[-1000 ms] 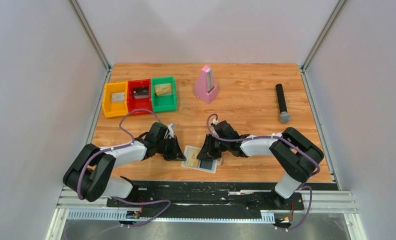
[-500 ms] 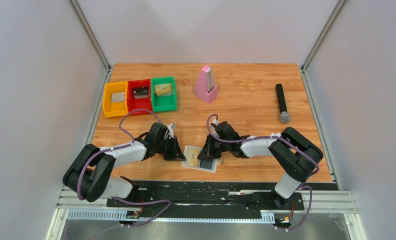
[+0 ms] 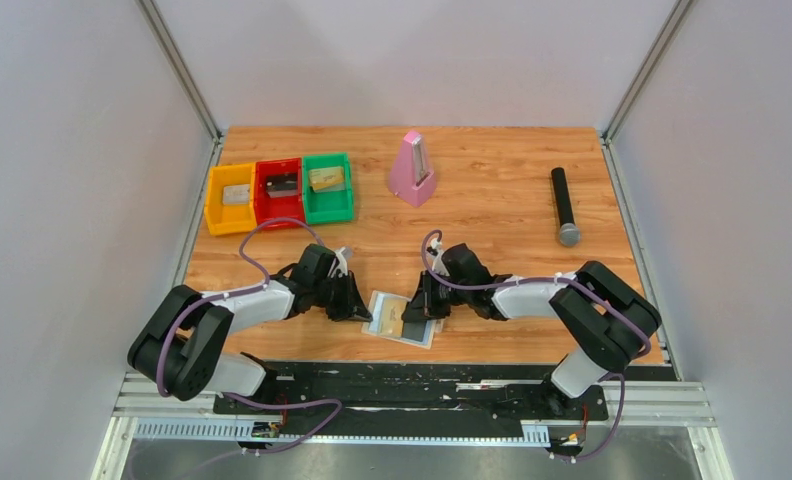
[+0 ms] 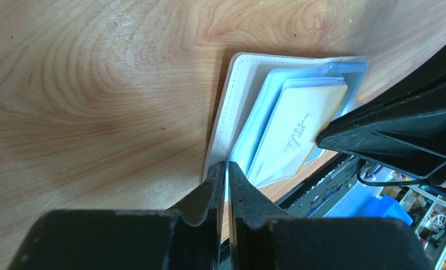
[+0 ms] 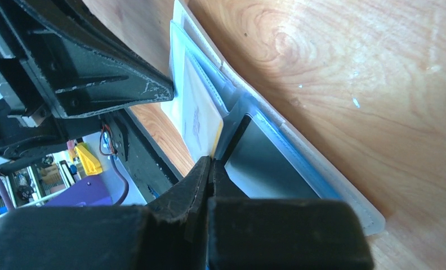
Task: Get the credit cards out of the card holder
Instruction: Remove the credit card from the card holder.
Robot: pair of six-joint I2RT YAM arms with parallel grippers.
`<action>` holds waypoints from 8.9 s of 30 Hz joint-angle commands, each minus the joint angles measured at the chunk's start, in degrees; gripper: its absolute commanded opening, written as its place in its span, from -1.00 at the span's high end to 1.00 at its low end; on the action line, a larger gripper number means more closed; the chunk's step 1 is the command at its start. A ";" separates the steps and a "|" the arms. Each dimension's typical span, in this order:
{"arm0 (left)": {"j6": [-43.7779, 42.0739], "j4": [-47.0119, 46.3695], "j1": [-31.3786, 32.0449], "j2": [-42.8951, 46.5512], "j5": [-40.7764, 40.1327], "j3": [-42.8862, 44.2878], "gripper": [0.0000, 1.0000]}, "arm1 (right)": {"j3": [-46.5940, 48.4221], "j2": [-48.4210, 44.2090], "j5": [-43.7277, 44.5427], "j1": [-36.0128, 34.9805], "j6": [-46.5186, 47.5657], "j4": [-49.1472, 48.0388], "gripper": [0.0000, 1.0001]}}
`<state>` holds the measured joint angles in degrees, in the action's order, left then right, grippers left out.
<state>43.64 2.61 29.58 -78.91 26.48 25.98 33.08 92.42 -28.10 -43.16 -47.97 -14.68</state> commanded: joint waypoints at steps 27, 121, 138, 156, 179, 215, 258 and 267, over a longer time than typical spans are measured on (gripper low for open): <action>3.87 4.79 0.74 5.03 -2.84 -5.73 0.69 | 1.17 -5.94 2.61 0.24 -3.98 3.78 0.51; 3.24 6.44 0.69 10.86 1.17 0.68 0.65 | 5.99 -0.19 6.12 0.18 -3.11 5.26 0.44; 2.10 0.96 0.74 2.52 -0.28 -3.57 0.68 | 9.19 4.11 8.14 -1.59 -2.93 7.47 0.45; 1.69 1.87 0.70 2.87 -2.29 -4.99 0.69 | 7.52 4.64 4.71 -1.15 -1.87 2.92 1.00; -0.46 6.93 0.68 4.65 0.44 2.03 0.40 | 3.18 -20.06 7.91 5.03 -1.59 21.17 1.00; 22.16 -36.49 3.68 13.74 4.60 -2.06 -0.17 | -15.72 -42.08 31.51 1.99 -37.74 -8.81 1.00; 8.07 -25.49 3.80 10.37 30.23 6.11 1.00 | 3.06 -39.02 -9.69 10.99 14.35 20.78 -0.01; 5.71 -21.65 3.78 10.17 30.80 7.92 0.78 | 0.81 -38.42 -12.69 11.08 11.02 14.44 0.96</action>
<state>52.53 -21.52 32.93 -68.86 55.96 30.87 33.91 55.68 -39.20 -32.34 -35.64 6.57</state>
